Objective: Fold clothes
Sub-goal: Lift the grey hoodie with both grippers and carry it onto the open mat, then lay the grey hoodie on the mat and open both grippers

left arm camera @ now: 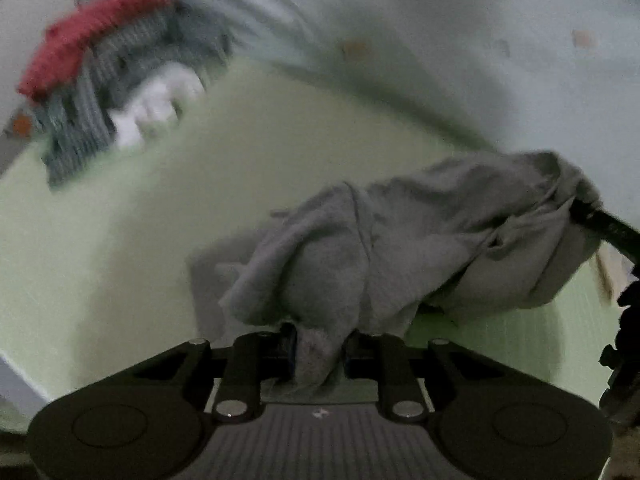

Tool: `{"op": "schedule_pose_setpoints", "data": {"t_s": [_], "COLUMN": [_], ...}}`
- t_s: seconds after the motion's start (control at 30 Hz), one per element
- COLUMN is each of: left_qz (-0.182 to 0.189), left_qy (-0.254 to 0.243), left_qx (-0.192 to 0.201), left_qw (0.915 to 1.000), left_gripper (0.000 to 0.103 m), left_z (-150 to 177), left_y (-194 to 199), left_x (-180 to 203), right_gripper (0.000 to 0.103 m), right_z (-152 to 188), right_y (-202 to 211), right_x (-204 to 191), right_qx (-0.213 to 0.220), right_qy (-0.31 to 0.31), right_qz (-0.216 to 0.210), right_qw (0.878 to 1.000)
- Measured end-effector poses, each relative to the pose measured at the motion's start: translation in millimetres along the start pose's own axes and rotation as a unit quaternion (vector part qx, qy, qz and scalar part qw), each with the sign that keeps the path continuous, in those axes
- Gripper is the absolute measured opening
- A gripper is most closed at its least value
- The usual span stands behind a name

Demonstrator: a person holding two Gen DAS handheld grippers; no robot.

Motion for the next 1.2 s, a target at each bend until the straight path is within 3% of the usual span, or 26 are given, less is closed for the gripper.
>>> {"op": "schedule_pose_setpoints", "data": {"t_s": [0.07,0.13,0.2,0.27,0.47,0.6,0.77,0.9,1.07,1.2], "left_qz": [-0.004,-0.008,-0.011,-0.013,-0.019,-0.021,-0.022,-0.027,-0.029,-0.032], "left_qy": [-0.019,-0.031,-0.032,-0.033,-0.037,-0.042,-0.049,-0.060,-0.060,-0.056], "left_qx": [-0.012,-0.015,-0.015,-0.012,-0.013,-0.008,-0.002,-0.003,-0.012,-0.020], "left_qw": [0.9997,0.9994,0.9993,0.9993,0.9991,0.9989,0.9985,0.9978,0.9977,0.9977], "left_gripper": [0.030,0.036,0.043,0.045,0.048,0.052,0.053,0.055,0.057,0.057], "left_z": [17,27,30,29,18,2,-18,-26,-28,-26], "left_y": [0,3,8,11,15,13,8,4,0,-5], "left_x": [16,25,23,18,-11,-42,-77,-102,-127,-135], "right_gripper": [0.017,0.024,0.037,0.039,0.051,0.069,0.085,0.097,0.097,0.099], "right_z": [40,71,86,89,76,69,80,100,142,161], "right_y": [0,6,14,21,40,39,13,-18,-55,-62], "right_x": [28,50,62,65,44,8,-43,-61,-59,-51], "right_qx": [-0.060,-0.090,-0.098,-0.097,-0.052,-0.022,-0.039,-0.059,-0.122,-0.132], "right_qy": [-0.006,-0.028,-0.049,-0.059,-0.095,-0.116,-0.127,-0.156,-0.173,-0.215], "right_qz": [0.041,0.064,0.078,0.084,0.094,0.073,0.048,0.070,0.142,0.140], "right_qw": [0.997,0.993,0.991,0.990,0.990,0.990,0.990,0.984,0.967,0.957]}}
Point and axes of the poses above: each gripper's, at about its wrist camera, not at the fingertips, and y roughly against the way its jaws point, x to its right, z to its underside, the point moved 8 cm from there along -y, roughly the way its jaws point, and after that the axes turned 7 degrees about -y, right-handed, at the moved point
